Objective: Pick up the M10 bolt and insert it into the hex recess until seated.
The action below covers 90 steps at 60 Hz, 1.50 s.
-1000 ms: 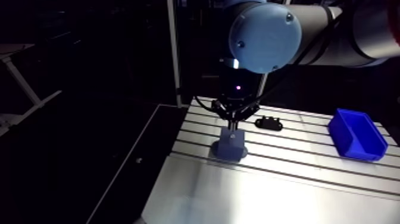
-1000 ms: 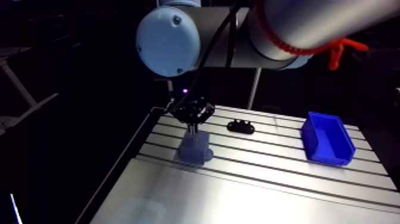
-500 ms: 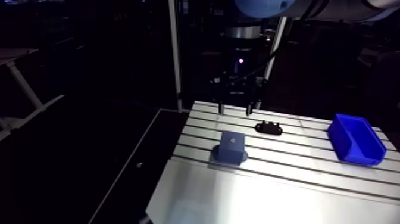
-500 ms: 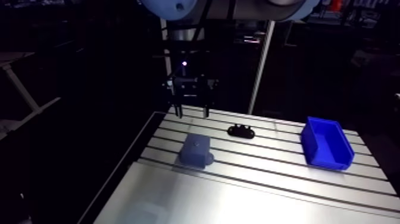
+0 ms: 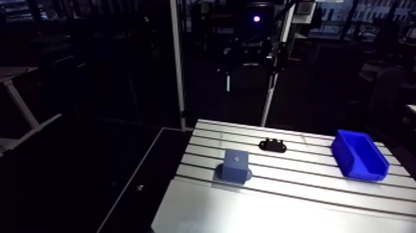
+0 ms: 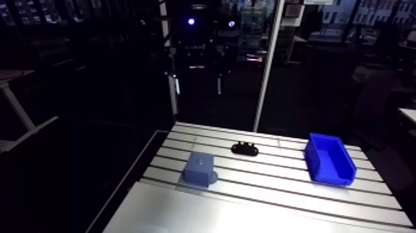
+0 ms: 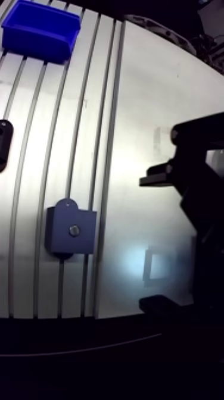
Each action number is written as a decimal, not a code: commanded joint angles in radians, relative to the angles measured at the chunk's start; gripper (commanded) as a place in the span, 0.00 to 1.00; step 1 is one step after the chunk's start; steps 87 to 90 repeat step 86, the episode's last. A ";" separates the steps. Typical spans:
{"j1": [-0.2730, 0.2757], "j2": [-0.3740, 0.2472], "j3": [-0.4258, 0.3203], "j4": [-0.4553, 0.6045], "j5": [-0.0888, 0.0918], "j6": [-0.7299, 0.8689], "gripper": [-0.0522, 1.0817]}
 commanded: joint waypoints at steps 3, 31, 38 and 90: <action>-0.176 -0.141 -0.019 0.078 -0.004 -0.111 0.05; -0.183 -0.160 -0.021 0.125 -0.008 -0.140 0.05; -0.183 -0.151 -0.026 0.152 -0.006 -0.140 0.05; -0.180 -0.129 -0.028 0.143 -0.003 -0.135 0.05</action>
